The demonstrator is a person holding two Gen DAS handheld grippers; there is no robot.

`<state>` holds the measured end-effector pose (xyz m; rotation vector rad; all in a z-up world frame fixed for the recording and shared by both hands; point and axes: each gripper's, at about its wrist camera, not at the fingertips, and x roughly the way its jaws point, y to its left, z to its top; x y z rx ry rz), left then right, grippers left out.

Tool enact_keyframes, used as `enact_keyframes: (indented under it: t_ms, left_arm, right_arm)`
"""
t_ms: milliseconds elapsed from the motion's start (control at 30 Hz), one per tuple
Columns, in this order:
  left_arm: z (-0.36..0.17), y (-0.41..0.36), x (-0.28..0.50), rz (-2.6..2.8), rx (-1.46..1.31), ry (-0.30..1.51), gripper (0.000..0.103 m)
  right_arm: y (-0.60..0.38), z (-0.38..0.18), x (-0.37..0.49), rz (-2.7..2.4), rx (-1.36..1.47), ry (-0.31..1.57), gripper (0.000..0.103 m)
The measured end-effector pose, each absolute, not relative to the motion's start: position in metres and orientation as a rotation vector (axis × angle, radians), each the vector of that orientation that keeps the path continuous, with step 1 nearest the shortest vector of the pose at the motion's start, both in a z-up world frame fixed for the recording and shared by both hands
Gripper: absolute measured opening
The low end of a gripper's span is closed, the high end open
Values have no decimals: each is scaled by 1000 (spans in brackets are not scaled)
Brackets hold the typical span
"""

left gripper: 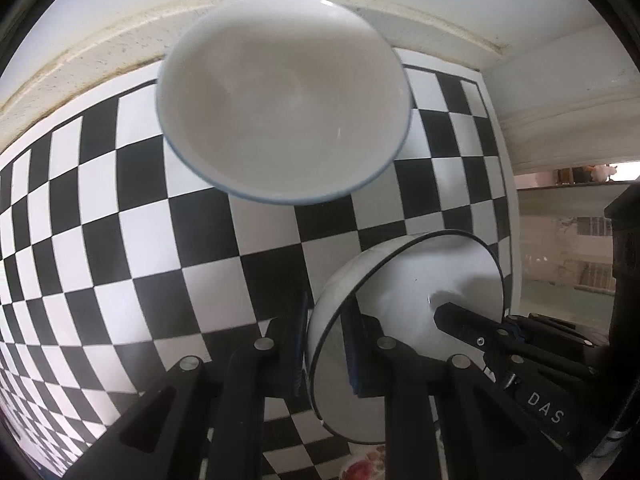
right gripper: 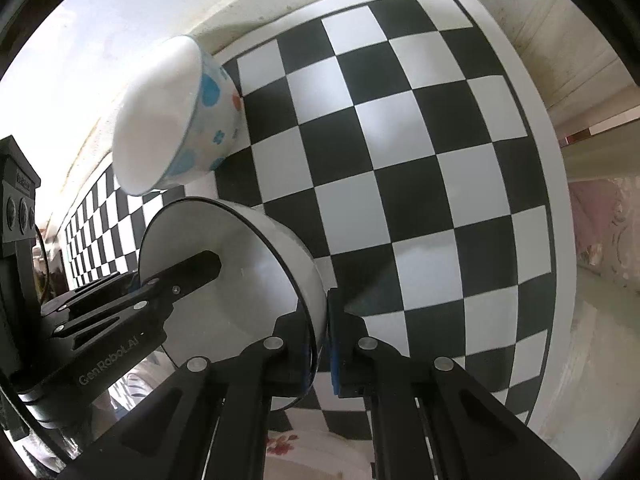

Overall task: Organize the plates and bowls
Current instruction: 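Carry the plain white bowl with both grippers and lower it into the red-flower bowl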

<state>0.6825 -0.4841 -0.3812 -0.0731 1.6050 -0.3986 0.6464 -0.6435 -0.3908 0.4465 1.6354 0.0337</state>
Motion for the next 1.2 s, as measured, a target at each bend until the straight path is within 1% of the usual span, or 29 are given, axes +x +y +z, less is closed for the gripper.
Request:
enact_keyframes:
  t_ms: [400, 667, 767, 933, 1200]
  left_arm:
    - [-319, -473, 651, -439, -73, 1532, 15]
    - [-293, -488, 611, -474, -45, 1482, 15]
    - [-289, -488, 595, -489, -50, 1486, 15]
    - [-293, -487, 568, -505, -36, 1510, 15]
    - [-331, -495, 538, -500, 33, 1596, 15]
  right_arm:
    - [-633, -328, 605, 54, 441, 1562, 8]
    - [-620, -287, 556, 54, 436, 1514, 8]
    - [-634, -274, 532, 52, 434, 1506, 8]
    - [-638, -271, 500, 47, 427, 1520, 8]
    - [-640, -310, 469, 12, 440, 1582, 8]
